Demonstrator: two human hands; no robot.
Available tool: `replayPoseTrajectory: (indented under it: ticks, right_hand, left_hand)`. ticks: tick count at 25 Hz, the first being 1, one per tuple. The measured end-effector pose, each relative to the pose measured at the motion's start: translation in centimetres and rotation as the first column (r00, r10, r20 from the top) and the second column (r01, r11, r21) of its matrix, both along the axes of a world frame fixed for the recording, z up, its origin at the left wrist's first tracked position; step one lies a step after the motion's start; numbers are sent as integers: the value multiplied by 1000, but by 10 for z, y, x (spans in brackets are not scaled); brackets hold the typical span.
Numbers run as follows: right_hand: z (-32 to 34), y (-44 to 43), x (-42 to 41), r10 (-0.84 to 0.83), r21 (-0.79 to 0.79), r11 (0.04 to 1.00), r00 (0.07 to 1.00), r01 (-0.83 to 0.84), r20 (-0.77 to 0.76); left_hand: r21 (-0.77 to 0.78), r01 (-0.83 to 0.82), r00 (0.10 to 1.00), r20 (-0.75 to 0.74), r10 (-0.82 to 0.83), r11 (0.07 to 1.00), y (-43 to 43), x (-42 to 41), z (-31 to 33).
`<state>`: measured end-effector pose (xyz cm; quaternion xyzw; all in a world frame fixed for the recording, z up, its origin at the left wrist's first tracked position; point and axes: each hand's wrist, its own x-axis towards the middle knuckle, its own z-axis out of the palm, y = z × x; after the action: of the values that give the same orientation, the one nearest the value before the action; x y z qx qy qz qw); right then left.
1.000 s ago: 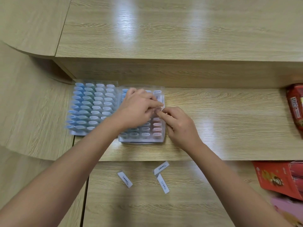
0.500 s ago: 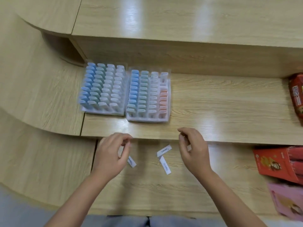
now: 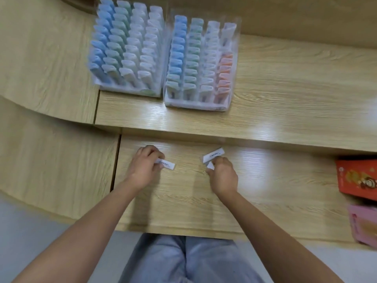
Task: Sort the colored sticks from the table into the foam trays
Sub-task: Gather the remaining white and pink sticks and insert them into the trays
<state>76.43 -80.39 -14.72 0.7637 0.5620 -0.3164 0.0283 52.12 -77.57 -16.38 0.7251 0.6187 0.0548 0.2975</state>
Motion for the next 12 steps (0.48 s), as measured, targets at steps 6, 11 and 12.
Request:
replayPoseTrajectory:
  ticks: [6, 11, 12]
  right_hand:
    - [9, -4, 2, -89, -45, 996, 962, 79, -260]
    - [71, -7, 14, 27, 198, 976, 852, 91, -523]
    - [88, -3, 18, 65, 277, 955, 840, 104, -538]
  left_hand:
    - [-111, -17, 997, -73, 9, 994, -4, 4, 15]
    - [71, -8, 962, 274, -11, 997, -6, 8, 70]
    - [116, -22, 944, 328, -18, 993, -1, 13, 90]
